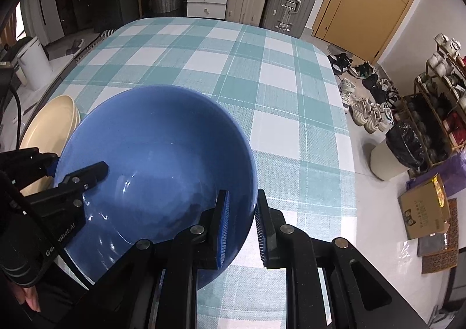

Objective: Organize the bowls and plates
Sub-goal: 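Open both grippers and withdraw them from the three nested bowls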

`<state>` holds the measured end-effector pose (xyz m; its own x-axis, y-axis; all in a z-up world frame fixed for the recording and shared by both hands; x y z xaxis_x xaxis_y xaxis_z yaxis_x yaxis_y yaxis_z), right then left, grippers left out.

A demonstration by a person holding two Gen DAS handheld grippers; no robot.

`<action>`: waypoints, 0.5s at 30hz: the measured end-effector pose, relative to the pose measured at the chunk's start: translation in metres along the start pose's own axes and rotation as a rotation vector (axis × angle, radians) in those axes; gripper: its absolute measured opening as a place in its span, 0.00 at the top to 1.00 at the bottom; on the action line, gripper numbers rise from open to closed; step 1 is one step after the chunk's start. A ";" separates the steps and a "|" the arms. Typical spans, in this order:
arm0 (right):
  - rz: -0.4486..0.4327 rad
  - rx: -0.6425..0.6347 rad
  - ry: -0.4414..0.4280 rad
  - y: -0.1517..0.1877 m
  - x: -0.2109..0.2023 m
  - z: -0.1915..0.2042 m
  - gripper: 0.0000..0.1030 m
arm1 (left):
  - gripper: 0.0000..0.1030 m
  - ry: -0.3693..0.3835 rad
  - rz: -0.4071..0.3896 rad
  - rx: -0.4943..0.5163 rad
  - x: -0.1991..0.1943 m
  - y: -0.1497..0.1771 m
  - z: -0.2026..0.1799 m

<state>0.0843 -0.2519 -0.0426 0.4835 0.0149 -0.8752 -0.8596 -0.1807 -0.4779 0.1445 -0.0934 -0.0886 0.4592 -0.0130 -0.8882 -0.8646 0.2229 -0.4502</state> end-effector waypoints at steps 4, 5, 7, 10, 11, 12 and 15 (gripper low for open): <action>0.015 -0.030 0.012 0.001 0.005 0.003 0.80 | 0.79 -0.006 0.004 0.008 0.000 0.000 -0.001; 0.016 -0.028 0.009 0.001 0.005 0.003 0.80 | 0.79 -0.007 0.005 0.010 0.000 0.000 -0.001; 0.010 -0.016 -0.002 0.000 0.003 0.001 0.80 | 0.78 -0.003 0.008 0.007 0.000 0.001 -0.001; -0.003 0.011 -0.008 -0.001 -0.004 -0.003 0.78 | 0.74 -0.005 0.012 -0.003 0.000 0.000 0.001; -0.005 0.020 -0.011 -0.001 -0.005 -0.005 0.77 | 0.73 -0.002 0.013 -0.009 0.000 0.000 0.002; -0.009 0.025 -0.009 -0.001 -0.008 -0.007 0.76 | 0.72 0.000 0.012 -0.013 0.000 0.000 0.004; -0.032 0.033 0.003 -0.001 -0.016 -0.011 0.71 | 0.67 -0.011 0.005 -0.013 -0.003 0.000 0.007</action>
<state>0.0793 -0.2624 -0.0272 0.5115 0.0177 -0.8591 -0.8485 -0.1472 -0.5082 0.1441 -0.0868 -0.0853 0.4565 -0.0015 -0.8897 -0.8697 0.2104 -0.4466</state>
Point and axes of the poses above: each gripper's, at about its wrist camera, not at the fingertips, and x roughly the way its jaws point, z to its left, y to its underside, the point moved 4 cm from there along x, roughly the way its jaws point, and after that the axes turned 6 degrees about -y, right-handed, at the moved point
